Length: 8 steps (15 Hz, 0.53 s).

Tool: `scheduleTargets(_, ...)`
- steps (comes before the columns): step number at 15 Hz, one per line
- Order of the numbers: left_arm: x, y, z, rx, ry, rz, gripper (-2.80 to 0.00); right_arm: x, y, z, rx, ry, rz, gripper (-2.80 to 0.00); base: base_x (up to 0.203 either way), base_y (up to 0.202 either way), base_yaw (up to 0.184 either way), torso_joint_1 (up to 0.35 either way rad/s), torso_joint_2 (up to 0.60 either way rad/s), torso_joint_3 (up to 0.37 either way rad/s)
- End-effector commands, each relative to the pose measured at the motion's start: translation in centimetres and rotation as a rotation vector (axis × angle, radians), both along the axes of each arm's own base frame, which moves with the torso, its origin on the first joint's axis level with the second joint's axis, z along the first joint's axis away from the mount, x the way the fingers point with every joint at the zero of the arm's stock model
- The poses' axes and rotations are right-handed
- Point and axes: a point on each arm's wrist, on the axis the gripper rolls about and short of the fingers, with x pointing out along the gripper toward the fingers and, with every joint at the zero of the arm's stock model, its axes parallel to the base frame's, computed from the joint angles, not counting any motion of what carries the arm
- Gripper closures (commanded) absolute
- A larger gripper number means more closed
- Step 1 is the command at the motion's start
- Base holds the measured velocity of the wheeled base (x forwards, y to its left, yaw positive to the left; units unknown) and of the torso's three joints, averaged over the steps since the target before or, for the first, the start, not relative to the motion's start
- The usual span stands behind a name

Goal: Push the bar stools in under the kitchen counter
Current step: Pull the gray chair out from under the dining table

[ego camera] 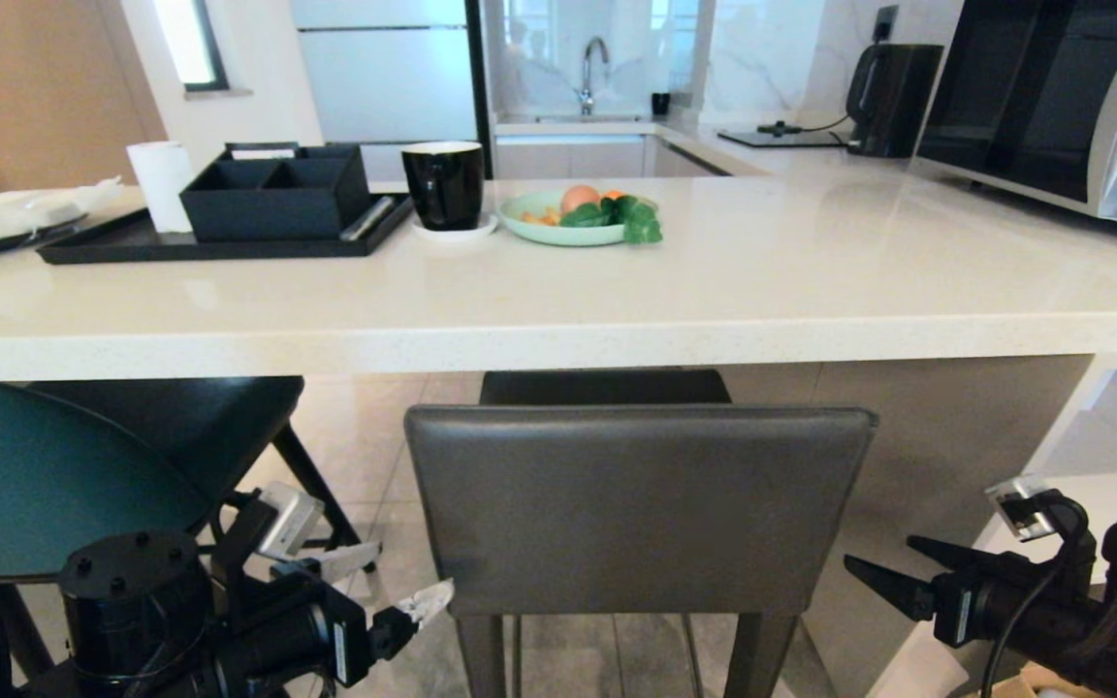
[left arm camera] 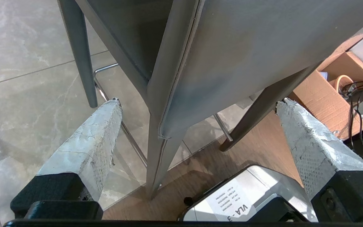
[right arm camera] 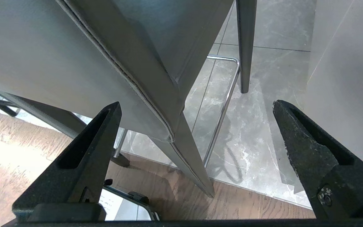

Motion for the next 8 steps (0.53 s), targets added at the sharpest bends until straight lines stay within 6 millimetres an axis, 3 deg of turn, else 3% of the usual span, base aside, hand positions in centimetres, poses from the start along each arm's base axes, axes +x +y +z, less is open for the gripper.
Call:
scheduleTargets(1, 0.1, -0.1, 0.0, -0.004, -0.006, -0.001, -2.8, 0.0, 0.0, 0.0, 0.002, -0.004, 0.003, -2.8, 0.0, 0.0, 0.0, 0.0, 0.0, 0.0)
scheduleTargets(4, 0.4, 0.0, 0.3, -0.011, -0.02, 0.005, -2.8, 0.1, 0.0, 0.0, 0.002, -0.008, 0.007, -2.8, 0.0, 0.0, 0.0, 0.0, 0.0, 0.0)
scheduleTargets(8, 1.9, -0.2, 0.2, -0.015, -0.04, 0.024, -2.8, 1.7, -0.4, 0.8, 0.001, -0.08, 0.002, -2.8, 0.0, 0.0, 0.0, 0.0, 0.0, 0.0)
